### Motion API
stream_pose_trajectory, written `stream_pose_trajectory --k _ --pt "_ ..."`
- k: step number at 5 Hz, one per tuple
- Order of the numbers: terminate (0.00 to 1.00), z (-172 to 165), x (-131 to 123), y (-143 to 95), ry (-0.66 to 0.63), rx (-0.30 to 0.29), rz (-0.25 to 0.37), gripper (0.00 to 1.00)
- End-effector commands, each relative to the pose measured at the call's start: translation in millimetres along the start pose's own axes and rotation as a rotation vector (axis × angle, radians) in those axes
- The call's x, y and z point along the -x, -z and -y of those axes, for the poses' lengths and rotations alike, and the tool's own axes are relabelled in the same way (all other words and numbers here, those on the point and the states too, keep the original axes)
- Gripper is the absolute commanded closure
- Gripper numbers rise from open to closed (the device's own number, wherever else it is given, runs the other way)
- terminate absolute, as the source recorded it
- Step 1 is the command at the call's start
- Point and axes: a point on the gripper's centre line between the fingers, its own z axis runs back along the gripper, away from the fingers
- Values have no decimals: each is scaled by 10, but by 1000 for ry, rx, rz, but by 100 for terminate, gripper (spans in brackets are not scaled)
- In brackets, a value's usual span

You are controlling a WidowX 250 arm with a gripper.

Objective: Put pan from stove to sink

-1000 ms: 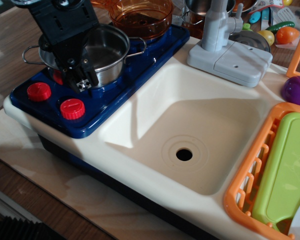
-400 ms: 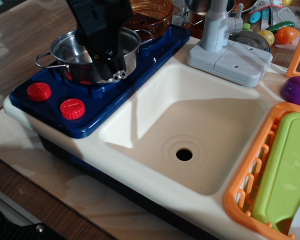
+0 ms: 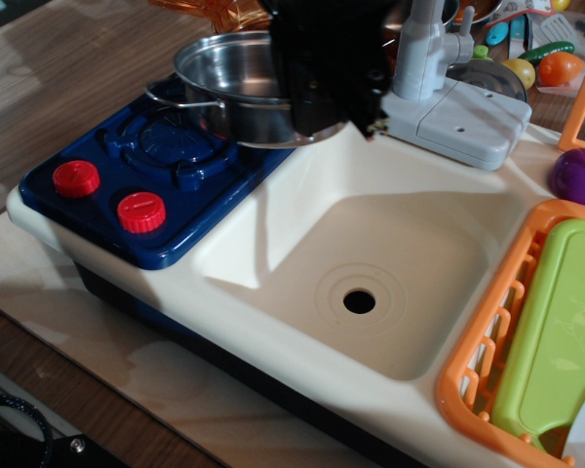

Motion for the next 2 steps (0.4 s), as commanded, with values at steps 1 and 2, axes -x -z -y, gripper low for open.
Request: stream_pose_trajectory --k 1,2 --pt "0 226 -215 -181 -112 -48 21 100" --pt "0 312 -225 -114 -156 -59 38 0"
